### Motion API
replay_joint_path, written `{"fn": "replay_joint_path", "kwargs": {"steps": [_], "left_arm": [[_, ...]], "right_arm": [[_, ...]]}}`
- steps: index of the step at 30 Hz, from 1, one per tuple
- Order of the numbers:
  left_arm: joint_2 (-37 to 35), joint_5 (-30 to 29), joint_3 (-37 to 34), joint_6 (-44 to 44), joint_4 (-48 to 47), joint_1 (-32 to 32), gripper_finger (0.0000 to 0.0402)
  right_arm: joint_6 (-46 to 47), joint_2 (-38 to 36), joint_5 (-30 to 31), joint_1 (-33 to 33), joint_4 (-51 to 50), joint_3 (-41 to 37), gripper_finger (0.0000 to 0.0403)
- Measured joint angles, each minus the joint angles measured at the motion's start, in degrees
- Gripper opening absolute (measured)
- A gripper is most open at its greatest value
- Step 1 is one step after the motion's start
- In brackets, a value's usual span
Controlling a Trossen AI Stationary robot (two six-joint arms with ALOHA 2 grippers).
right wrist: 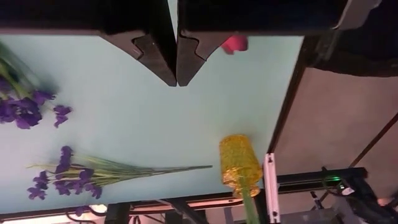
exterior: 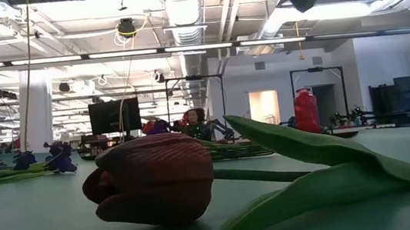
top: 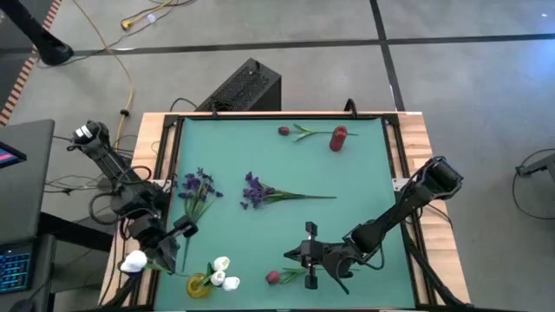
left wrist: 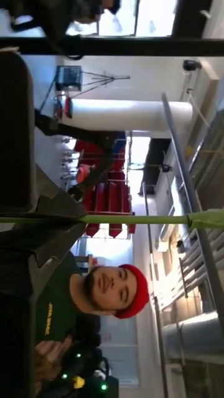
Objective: Sort flowers into vase by color
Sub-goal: Put the white tulip into the yellow vase
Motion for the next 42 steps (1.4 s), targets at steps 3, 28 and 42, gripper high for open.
{"fn": "replay_joint_path", "kwargs": {"steps": [3, 28, 42], "left_arm": [[1.6, -0.5, -3.5, -0.9, 4.9, -1.2, 0.0], [20.5, 0.3, -9.2, 3.0, 18.8, -5.7, 0.0], [20.5, -1.6, -9.3, 2.7, 14.4, -5.7, 0.0]], "right_arm": [[-1.4, 0.0, 0.0, -1.0, 0.0, 0.0, 0.0032], [-3.7, 0.0, -1.8, -6.5, 0.2, 0.0, 0.0032], [-3.7, 0.0, -1.9, -5.7, 0.2, 0.0, 0.0032]]}}
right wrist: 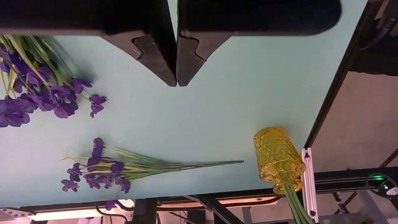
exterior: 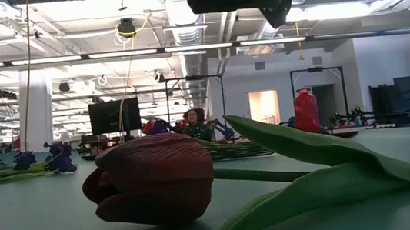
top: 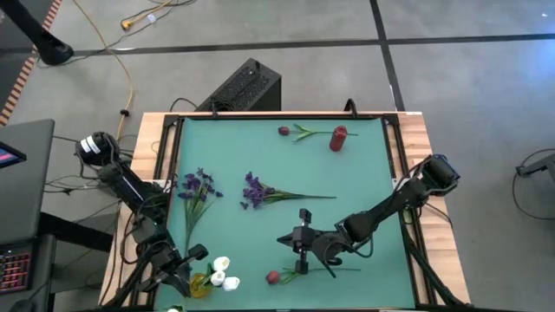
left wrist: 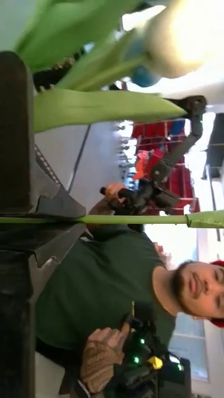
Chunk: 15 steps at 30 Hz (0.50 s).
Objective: Sort flowers into vase by color
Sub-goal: Put the white tulip into the yellow vase
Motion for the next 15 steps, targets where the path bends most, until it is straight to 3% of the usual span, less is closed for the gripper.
{"fn": "replay_joint_path", "kwargs": {"steps": [15], "left_arm": [[0.0, -4.2, -9.0, -3.7, 9.9, 0.0, 0.0]], "right_arm": [[0.0, 0.0, 0.0, 0.0, 0.0, 0.0, 0.0032]]}}
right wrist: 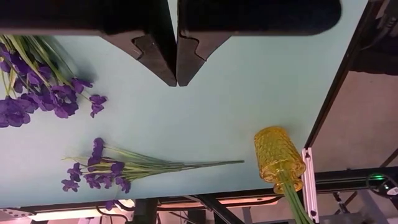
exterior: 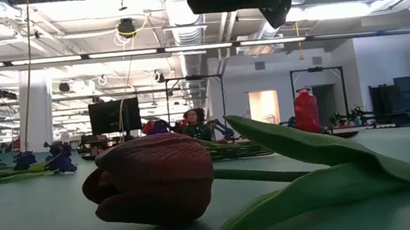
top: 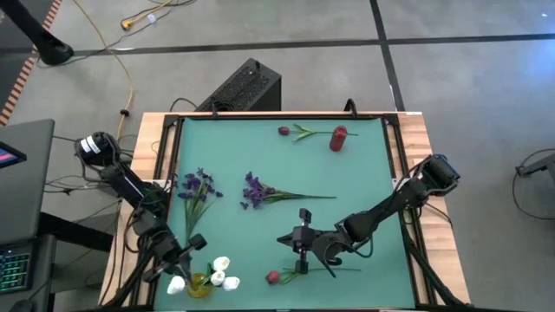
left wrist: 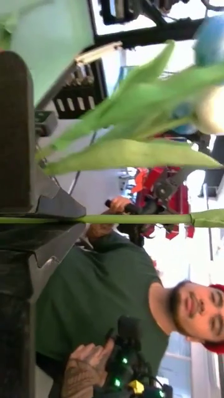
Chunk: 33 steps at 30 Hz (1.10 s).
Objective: Sort flowers into vase by color
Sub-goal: Put the white tulip into the yellow vase
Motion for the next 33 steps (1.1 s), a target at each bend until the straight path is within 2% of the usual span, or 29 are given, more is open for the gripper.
{"fn": "replay_joint_path", "kwargs": {"steps": [25, 33], "left_arm": [[0.0, -0.5, -1.1, -1.1, -6.4, 0.0, 0.0], [0.0, -0.8, -1.1, -0.5, -7.6, 0.0, 0.0]], "right_arm": [[0.3, 0.0, -0.1, 0.0, 0.0, 0.0, 0.0032], [0.3, 0.0, -4.3, -0.2, 0.0, 0.0, 0.0032]]}}
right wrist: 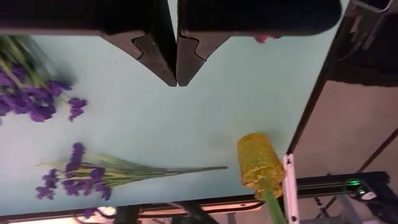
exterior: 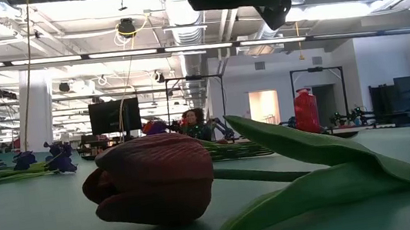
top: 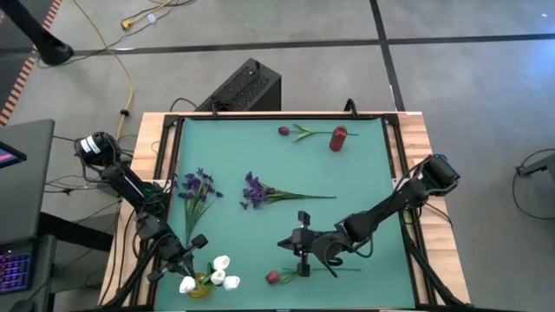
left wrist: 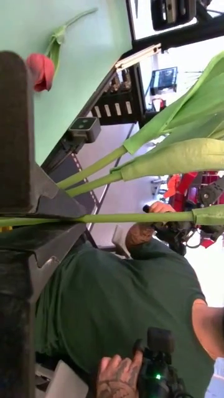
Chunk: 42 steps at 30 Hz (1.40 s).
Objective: Sort flowers into vase by color
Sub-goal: Put the white tulip into the yellow vase
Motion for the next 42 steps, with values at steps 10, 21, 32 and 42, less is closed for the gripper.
{"fn": "replay_joint_path", "kwargs": {"steps": [10, 21, 32, 42], "left_arm": [[0.0, 0.0, 0.0, 0.0, -2.1, 0.0, 0.0], [0.0, -2.6, 0.0, -2.2, -3.4, 0.0, 0.0002], [0.0, 0.6, 0.0, -3.1, -4.5, 0.0, 0.0013], [0.0, -1.6, 0.0, -4.2, -4.5, 0.0, 0.0021]], "right_arm": [[0.1, 0.0, -0.3, 0.0, 0.0, 0.0, 0.0032], [0.1, 0.0, -3.0, 0.0, 0.0, 0.0, 0.0032], [0.2, 0.0, -3.0, 0.0, 0.0, 0.0, 0.0032], [2.1, 0.0, -3.0, 0.0, 0.0, 0.0, 0.0032]]}}
